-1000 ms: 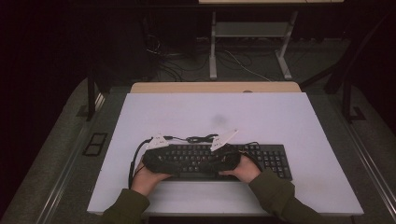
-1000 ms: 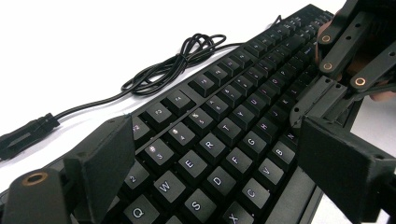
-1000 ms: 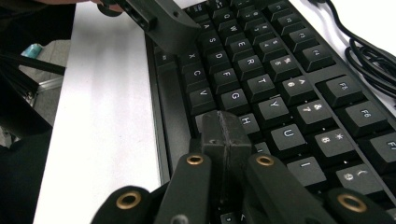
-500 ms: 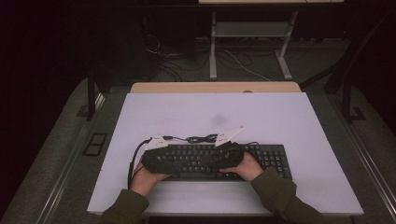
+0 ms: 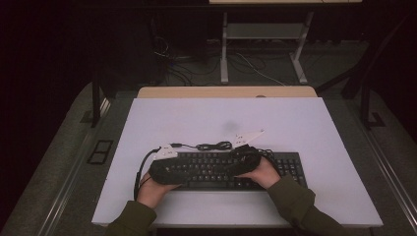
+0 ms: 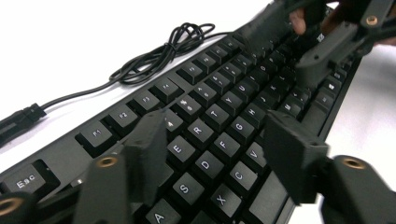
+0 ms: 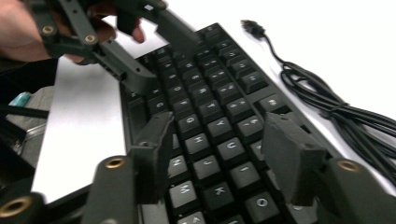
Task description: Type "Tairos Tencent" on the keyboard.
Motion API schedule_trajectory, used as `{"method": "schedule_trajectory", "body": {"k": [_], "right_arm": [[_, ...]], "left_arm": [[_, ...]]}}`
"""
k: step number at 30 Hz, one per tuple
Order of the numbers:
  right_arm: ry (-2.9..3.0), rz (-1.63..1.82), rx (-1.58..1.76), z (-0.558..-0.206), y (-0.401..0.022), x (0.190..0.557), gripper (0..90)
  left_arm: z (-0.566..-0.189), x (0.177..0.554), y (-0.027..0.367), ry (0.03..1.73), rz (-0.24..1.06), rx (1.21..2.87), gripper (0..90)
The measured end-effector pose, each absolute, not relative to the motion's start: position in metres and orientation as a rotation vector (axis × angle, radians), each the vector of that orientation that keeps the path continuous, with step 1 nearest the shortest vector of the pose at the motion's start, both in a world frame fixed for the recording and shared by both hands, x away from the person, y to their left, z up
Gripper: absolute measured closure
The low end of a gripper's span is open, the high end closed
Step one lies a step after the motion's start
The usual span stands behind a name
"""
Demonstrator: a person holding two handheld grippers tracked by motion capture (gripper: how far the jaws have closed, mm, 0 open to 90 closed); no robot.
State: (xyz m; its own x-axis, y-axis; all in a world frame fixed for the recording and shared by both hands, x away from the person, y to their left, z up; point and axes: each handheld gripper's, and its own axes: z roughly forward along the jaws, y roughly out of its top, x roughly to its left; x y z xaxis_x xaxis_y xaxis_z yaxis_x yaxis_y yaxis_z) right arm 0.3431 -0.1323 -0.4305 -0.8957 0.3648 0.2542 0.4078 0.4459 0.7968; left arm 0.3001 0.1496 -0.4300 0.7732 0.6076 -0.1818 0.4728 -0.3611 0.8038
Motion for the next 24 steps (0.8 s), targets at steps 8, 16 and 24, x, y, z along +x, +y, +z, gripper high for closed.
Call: {"method": "schedule_trajectory", "body": {"k": [8,16,24], "right_arm": [[-2.64,-1.506,-0.783,-0.431,-0.138,0.347,31.8],[-2.652,-1.529,-0.835,-0.432,-0.142,0.35,27.8],[-2.654,-1.538,-0.865,-0.432,-0.145,0.352,26.2]], "left_arm": [[-0.431,0.299,0.15,0.792,0.14,2.041,66.4],[-0.433,0.299,0.148,0.768,0.094,2.071,84.2],[-0.435,0.298,0.144,0.74,0.063,2.112,88.9]]}}
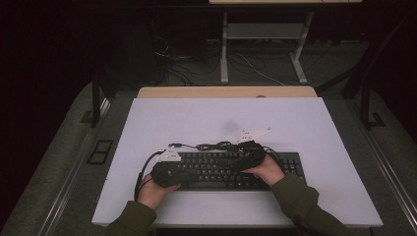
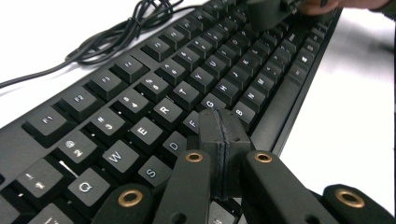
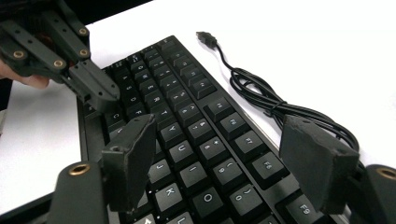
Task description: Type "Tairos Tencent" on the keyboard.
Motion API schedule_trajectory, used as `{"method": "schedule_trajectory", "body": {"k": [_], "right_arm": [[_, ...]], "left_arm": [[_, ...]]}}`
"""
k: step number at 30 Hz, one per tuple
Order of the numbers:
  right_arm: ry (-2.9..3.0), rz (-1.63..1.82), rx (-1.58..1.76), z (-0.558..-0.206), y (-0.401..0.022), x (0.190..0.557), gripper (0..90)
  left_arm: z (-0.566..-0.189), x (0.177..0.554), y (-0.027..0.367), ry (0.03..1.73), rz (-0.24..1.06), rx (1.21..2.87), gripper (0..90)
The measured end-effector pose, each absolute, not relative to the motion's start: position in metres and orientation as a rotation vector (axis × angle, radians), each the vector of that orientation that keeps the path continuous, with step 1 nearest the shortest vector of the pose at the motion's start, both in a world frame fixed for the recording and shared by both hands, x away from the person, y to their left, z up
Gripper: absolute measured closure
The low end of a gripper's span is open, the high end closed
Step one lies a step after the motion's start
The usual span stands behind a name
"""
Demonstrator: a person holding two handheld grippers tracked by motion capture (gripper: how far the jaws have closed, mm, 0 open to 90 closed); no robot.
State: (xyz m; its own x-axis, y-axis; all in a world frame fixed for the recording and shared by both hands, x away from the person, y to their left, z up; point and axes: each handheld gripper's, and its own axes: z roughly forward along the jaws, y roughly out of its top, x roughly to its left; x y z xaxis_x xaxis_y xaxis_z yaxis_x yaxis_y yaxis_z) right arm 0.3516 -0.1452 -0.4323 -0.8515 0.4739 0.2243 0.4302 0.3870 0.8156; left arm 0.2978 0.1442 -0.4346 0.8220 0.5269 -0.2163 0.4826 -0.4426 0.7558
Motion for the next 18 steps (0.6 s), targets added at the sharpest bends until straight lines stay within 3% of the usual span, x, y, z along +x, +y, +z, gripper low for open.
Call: {"method": "schedule_trajectory", "body": {"k": [18], "right_arm": [[2.568,1.49,0.84,-0.4329,-0.146,0.3523,24.4]], "left_arm": [[-0.4398,0.2981,0.1412,0.73,0.051,2.139,88.8]]}}
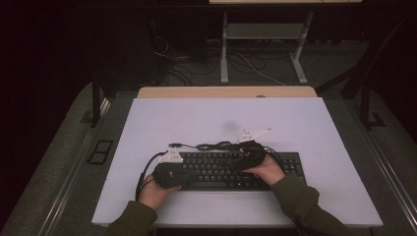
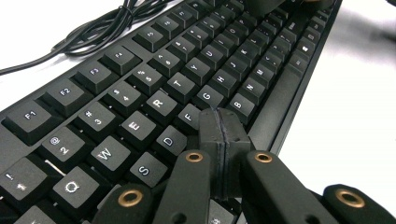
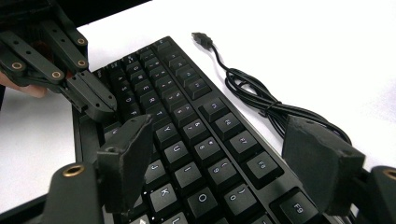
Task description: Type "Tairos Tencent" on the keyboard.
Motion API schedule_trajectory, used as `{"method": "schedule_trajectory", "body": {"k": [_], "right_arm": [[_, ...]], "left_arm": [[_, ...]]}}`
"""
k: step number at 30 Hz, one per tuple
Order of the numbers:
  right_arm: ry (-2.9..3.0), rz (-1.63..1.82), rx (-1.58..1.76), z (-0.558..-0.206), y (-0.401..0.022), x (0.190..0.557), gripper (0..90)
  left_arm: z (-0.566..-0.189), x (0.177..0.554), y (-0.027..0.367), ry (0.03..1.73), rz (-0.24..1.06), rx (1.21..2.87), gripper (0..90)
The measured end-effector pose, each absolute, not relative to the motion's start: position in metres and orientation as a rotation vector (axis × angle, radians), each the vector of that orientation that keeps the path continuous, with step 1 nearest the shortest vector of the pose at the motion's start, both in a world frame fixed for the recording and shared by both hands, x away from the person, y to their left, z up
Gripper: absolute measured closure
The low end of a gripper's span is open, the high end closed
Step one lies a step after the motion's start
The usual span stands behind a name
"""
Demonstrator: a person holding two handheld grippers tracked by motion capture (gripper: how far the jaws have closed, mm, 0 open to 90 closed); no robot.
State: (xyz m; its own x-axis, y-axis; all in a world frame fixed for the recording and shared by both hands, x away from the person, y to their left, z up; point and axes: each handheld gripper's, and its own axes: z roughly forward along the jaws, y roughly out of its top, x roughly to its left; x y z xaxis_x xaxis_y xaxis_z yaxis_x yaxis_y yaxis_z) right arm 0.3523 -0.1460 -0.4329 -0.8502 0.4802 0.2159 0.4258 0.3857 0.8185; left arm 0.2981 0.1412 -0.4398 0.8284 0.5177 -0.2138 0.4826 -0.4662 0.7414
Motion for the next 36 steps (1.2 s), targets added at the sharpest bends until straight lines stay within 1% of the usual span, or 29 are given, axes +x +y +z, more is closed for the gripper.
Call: {"method": "schedule_trajectory", "body": {"k": [15,26,36], "right_arm": [[2.563,1.491,0.839,-0.432,-0.146,0.352,24.4],[2.56,1.49,0.836,-0.432,-0.147,0.352,24.4],[2.563,1.489,0.838,-0.432,-0.146,0.352,24.4]], "left_arm": [[-0.436,0.298,0.142,0.73,0.067,2.139,88.8],[-0.43,0.299,0.143,0.776,0.085,2.099,88.8],[-0.425,0.304,0.146,0.765,0.113,2.09,88.8]]}}
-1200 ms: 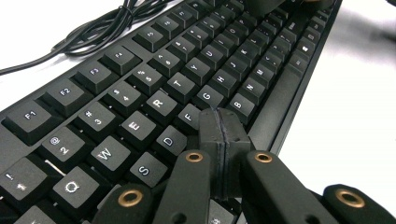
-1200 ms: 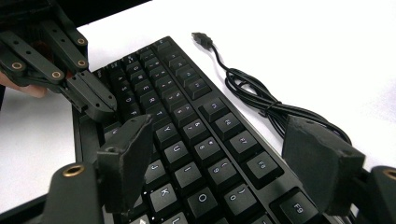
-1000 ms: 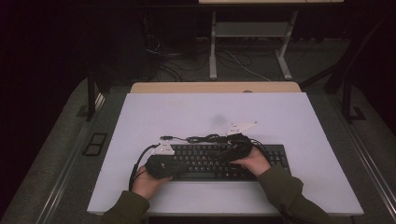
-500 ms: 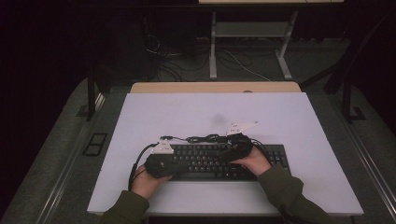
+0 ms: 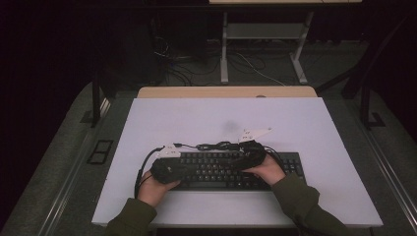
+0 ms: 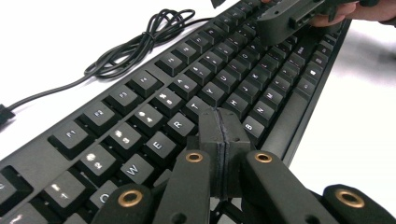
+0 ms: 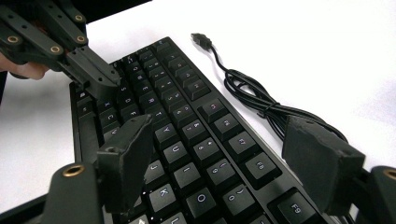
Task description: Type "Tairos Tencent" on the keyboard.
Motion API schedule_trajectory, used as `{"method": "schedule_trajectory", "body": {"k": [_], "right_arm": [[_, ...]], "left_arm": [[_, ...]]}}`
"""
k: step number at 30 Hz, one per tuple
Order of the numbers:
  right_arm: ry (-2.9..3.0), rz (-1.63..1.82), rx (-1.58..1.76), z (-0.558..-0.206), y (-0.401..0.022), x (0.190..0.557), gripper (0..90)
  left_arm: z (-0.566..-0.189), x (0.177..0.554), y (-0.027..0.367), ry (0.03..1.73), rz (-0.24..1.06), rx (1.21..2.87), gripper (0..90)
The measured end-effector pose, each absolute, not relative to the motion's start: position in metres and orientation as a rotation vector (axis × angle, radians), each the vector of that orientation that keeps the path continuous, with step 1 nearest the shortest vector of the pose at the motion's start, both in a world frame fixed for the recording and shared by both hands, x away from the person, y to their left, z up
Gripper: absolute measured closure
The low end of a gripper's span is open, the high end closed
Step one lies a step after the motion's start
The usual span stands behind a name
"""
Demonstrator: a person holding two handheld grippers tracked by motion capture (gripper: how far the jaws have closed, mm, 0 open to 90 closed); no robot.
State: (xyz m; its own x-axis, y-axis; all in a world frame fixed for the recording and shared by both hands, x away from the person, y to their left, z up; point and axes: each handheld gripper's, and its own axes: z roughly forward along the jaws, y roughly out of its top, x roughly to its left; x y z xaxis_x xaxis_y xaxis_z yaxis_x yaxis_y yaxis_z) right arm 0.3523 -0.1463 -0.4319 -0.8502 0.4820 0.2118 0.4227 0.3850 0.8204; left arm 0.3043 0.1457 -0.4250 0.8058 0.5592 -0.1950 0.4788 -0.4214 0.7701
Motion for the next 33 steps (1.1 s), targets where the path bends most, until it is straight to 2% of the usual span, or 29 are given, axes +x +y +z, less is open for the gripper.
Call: {"method": "schedule_trajectory", "body": {"k": [33], "right_arm": [[2.565,1.484,0.84,-0.432,-0.147,0.353,24.4]], "left_arm": [[-0.434,0.324,0.15,0.828,0.142,2.077,88.9]]}}
